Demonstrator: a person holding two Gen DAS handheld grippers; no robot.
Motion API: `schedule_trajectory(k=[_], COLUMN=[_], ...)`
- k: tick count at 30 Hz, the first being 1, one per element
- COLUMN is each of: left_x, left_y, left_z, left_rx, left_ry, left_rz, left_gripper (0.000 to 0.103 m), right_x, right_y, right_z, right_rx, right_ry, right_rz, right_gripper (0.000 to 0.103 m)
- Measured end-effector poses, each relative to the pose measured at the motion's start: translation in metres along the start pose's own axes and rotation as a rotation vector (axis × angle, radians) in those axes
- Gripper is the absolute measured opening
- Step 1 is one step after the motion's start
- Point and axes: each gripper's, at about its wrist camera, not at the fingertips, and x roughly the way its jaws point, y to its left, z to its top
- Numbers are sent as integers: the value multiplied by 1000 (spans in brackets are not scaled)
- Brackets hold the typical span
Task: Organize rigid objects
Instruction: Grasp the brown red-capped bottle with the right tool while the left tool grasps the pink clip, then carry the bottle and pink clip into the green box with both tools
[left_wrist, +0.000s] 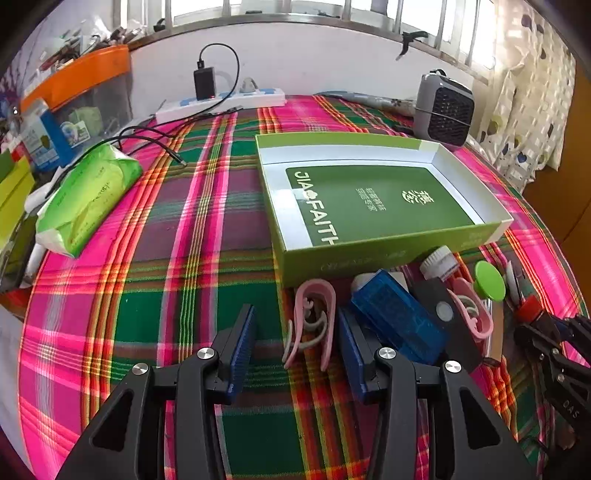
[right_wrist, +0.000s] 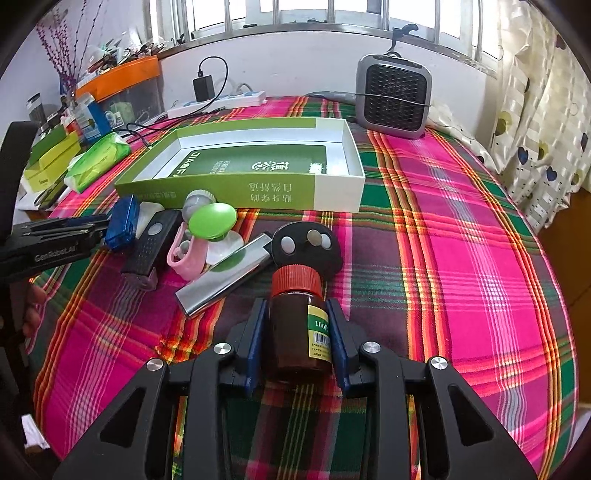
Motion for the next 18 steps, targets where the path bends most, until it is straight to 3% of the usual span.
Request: schedule_trajectory(k=[5, 14, 18], left_x=[1, 0, -1], left_y=[-2, 1, 0], left_z=[0, 0, -1], left_rx=[11, -9, -3], left_ry=[-3, -6, -7], left_rz=[21, 35, 43], left_gripper=[42, 23, 22], right_x=[0, 0, -1], right_y=[-2, -3, -3], right_z=[0, 0, 0], right_rx=[5, 8, 7], right_ry=[0, 1, 0], right_rz=[10, 20, 22], right_gripper=[33, 33, 33])
